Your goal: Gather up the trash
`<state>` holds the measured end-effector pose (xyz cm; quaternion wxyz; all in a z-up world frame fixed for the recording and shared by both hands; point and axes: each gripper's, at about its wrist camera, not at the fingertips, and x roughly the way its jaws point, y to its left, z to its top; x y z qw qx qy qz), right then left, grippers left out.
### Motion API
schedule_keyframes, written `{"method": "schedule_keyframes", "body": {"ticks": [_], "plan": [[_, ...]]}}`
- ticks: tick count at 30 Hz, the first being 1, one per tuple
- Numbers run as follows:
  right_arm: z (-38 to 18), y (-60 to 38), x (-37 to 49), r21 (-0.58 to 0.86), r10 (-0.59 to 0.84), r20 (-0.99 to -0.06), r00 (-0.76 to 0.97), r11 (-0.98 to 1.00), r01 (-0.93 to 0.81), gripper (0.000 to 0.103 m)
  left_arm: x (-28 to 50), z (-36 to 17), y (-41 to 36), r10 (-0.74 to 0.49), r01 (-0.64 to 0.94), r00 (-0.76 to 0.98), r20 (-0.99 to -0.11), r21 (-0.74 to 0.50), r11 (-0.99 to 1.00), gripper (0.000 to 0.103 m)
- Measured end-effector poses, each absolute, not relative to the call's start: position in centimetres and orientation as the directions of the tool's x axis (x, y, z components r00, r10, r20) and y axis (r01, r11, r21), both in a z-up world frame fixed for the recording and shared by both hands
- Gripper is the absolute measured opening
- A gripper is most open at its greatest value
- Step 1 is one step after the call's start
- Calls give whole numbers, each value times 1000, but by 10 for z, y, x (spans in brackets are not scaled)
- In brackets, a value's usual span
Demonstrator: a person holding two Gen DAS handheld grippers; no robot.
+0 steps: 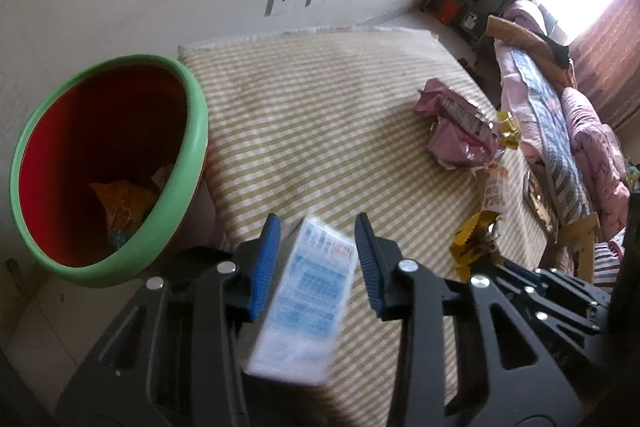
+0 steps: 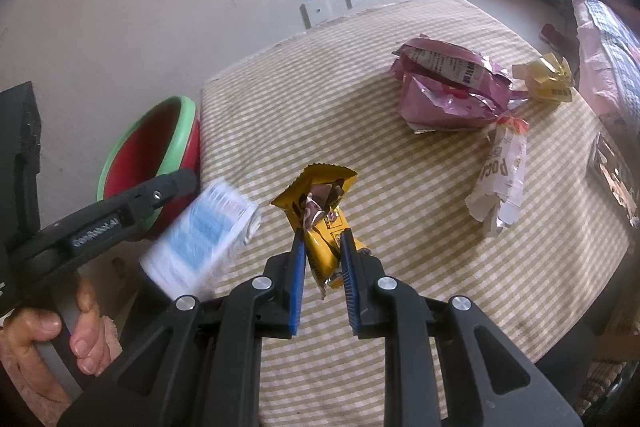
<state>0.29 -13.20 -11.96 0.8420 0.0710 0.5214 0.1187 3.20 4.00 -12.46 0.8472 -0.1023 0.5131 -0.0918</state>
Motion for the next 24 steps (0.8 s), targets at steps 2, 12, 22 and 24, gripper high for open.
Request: {"method": "schedule_keyframes", "body": {"ticks": [2,12,22,24], "plan": [[-120,-131,3,245,275,-862,425,961,-126,18,33,-131,40,-272,50,426,-863,-277,959,37],[-126,-132,2,250,273,-868,415,962,-110,19,21,-139,35,-265,120,380,-886,-236,964,57],[-132,-131,2,268,288,-872,396,958,-106,19,16,-157,22,-245,184,299,-922,-196,963,61],[-133,-132,2,272,290,-872,394,957,-103,19,16,-160,20,-237,188,287,-928,-188,964,61]]}}
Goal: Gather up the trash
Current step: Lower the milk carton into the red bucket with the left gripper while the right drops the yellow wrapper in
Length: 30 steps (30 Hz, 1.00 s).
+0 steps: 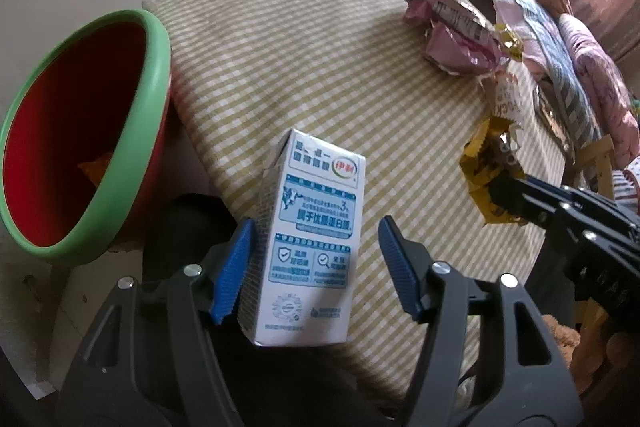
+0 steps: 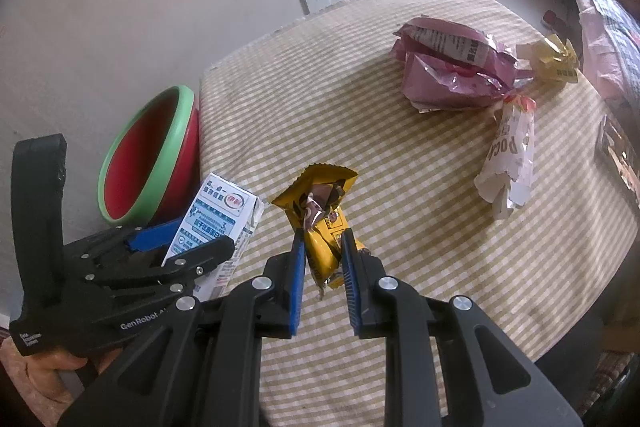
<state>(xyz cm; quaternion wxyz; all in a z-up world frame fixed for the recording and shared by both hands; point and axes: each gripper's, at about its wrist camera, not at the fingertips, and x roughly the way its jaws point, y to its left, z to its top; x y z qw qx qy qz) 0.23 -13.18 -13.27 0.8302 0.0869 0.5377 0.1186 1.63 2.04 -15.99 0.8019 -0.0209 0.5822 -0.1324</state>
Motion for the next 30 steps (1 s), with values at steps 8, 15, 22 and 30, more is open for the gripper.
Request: {"method": "schedule_keyframes", "body": {"ticks": [8,15,22,30], "plan": [[-133,-133,2,280,297,-872,389,955,-101,19,16,-166,17,-231,195,262,-937,-183,964,55],[-135,-132,2,284,300,-873,384,954,-99,19,14,-159,20,-256,191,302,-918,-205,960,54],[-135,-133,2,282,299,-874,383,954,-99,19,17,-142,32,-255,153,388,-885,-211,965,54],[-132,-128,4,272,295,-877,378,955,-114,19,16,-125,48,-257,119,464,-848,-227,966,54]]}}
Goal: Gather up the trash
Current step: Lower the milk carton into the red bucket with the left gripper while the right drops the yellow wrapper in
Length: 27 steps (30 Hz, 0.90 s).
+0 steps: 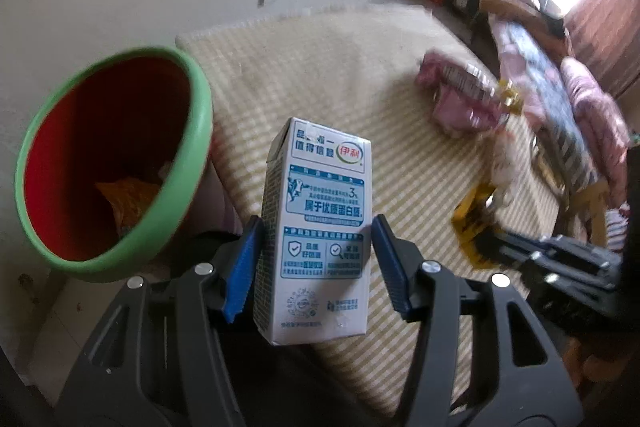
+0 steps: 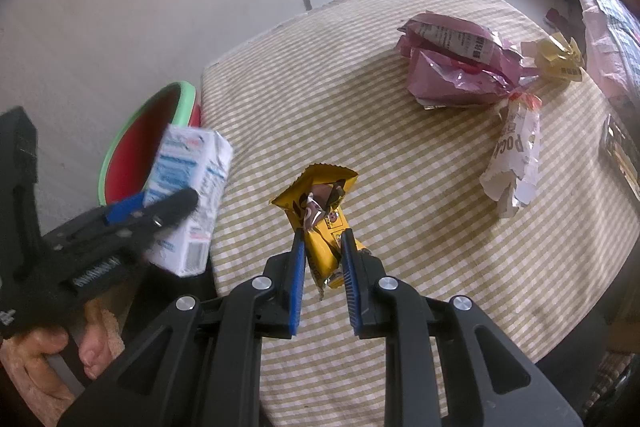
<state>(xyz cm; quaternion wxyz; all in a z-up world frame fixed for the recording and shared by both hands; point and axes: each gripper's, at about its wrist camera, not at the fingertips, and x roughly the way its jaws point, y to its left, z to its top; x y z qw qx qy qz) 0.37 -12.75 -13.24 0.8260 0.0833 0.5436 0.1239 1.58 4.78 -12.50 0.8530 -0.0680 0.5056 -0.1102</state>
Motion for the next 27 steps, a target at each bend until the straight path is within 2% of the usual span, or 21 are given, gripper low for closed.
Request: {"method": "schedule_keyframes", "body": {"ticks": [9,21,27], "plan": [[-117,-91,23,280,333,-862,381,941,-190,19,15,-82,83,-220,75,642,-734,-225,971,54],[-93,3,69,312,435,-829,351,881,-356,19,22,-85,180,-33,-171,668,-744,-197,965,54],[-90,50,87,336,479,-824,303,843,-420,19,30,-86,211,16,-238,665,-747,-192,952,54]]}}
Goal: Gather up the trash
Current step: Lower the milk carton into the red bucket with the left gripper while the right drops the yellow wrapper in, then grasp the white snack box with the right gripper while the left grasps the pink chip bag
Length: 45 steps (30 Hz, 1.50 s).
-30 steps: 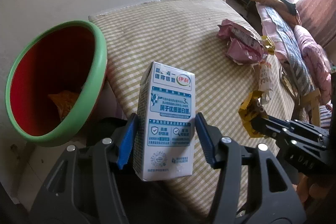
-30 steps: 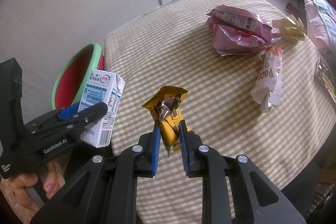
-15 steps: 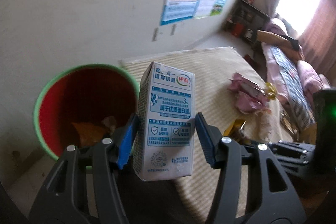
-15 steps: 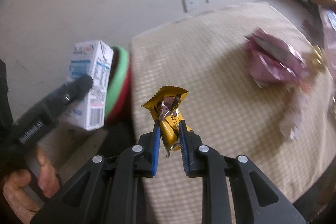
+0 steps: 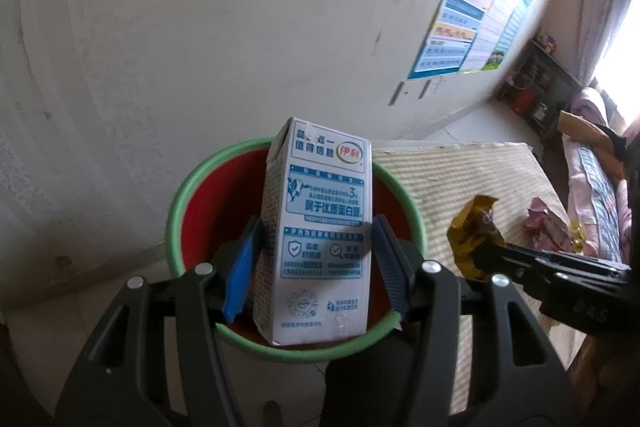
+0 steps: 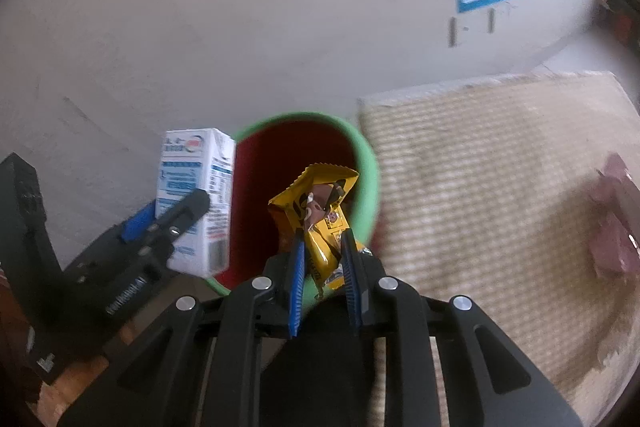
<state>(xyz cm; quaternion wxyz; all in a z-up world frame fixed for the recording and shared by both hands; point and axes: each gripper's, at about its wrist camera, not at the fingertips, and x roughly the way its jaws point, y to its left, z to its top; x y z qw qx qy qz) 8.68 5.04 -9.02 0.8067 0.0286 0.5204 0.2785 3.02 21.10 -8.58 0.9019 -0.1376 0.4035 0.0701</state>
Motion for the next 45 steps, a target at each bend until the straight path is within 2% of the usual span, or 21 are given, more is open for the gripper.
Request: {"method": "schedule_keyframes", "body": {"ticks": [2,3,7,8,9,19,24,28,35,37,39,45], "plan": [[-87,64,91,334,487,-819,302,834,-439,19,31,-89,215,18,-248,654,-756,-192,949,54],[-86,69,94,335,490,-818,301,831,-444,22,33,-91,217,19,-253,651,-759,-193,948,54],[-80,79,98,349,513,-802,306,818,-457,46,33,-97,226,35,-292,636,-771,-199,935,57],[-79,80,99,348,514,-800,310,818,-459,47,33,-98,228,37,-301,635,-771,-203,932,65],[-78,81,100,346,514,-799,312,817,-460,47,32,-99,230,41,-310,637,-770,-207,928,68],[-73,64,100,355,506,-795,335,836,-418,47,31,-102,223,22,-310,617,-786,-218,925,69],[-74,21,93,308,445,-801,400,880,-361,53,30,-100,202,0,-265,618,-786,-208,941,72],[-88,-41,84,255,342,-825,449,936,-244,54,32,-102,184,-25,-231,602,-798,-204,951,72],[-126,-186,63,136,64,-873,484,984,114,54,40,-97,139,-82,-141,595,-800,-205,969,72],[-136,-218,60,116,4,-883,470,971,210,58,45,-97,120,-100,-106,587,-804,-199,974,74],[-145,-236,62,131,5,-894,447,959,251,59,48,-98,105,-124,-80,576,-808,-207,975,74],[-169,-261,69,254,125,-903,412,928,274,57,67,-97,28,-250,87,524,-814,-241,967,79]]}}
